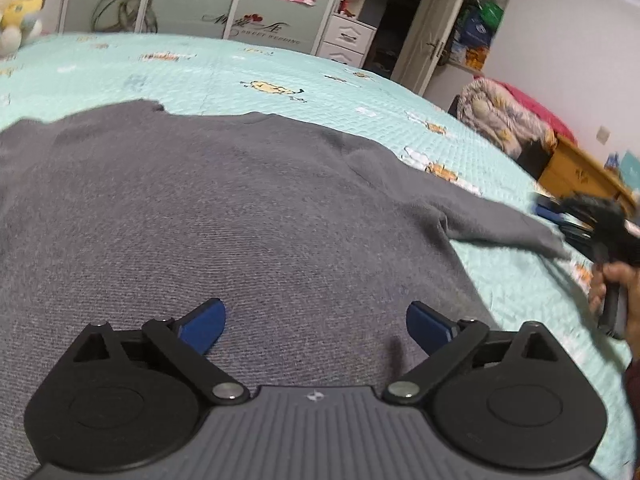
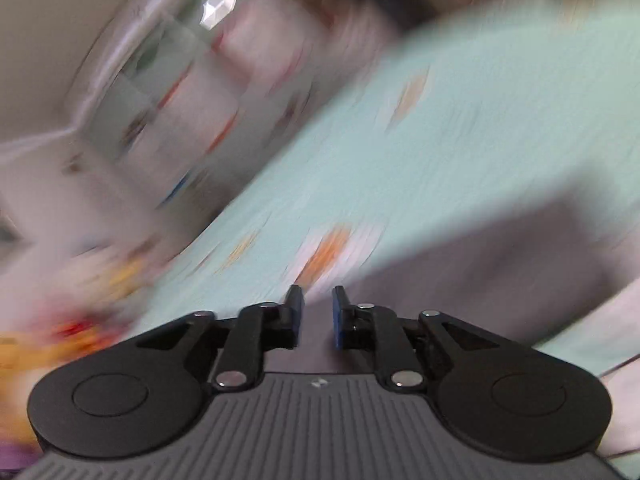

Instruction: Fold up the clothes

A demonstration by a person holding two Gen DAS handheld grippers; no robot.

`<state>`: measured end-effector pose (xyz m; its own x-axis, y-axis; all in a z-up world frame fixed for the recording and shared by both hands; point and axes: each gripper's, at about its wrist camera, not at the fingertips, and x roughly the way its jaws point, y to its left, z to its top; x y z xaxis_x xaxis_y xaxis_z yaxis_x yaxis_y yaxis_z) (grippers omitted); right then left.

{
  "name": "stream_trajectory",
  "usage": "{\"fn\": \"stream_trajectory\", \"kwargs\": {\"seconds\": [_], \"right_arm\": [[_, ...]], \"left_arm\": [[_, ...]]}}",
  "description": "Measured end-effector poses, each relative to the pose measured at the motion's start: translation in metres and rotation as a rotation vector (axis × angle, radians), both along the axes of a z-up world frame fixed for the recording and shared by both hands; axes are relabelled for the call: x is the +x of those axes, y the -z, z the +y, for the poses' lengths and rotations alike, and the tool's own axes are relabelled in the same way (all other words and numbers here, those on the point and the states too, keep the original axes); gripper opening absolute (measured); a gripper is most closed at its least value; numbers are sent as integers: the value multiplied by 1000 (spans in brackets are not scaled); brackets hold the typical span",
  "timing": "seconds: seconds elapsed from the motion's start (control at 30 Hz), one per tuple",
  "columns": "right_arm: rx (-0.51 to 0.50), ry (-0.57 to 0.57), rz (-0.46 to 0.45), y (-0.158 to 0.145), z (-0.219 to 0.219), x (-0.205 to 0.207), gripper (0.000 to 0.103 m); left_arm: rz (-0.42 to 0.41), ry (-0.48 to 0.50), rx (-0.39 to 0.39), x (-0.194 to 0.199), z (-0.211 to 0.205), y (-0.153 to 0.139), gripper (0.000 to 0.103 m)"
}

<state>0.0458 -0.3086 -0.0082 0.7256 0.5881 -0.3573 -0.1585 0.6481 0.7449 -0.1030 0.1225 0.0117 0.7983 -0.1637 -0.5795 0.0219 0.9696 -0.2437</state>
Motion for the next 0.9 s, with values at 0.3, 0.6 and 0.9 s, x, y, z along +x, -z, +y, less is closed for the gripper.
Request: {"fn": "stream_trajectory", "kwargs": {"seconds": [0.3, 0.6, 0.9], "right_arm": [[-169, 430, 18, -9, -27, -28, 8], [-119, 217, 81, -5, 33, 5, 0], [109, 230, 44, -15, 48, -76, 42]], "left_arm": [[-28, 4, 13, -3, -2, 6, 103], [-27, 4, 26, -2, -5, 6, 103], [-26, 4, 14, -2, -4, 6, 103]]}}
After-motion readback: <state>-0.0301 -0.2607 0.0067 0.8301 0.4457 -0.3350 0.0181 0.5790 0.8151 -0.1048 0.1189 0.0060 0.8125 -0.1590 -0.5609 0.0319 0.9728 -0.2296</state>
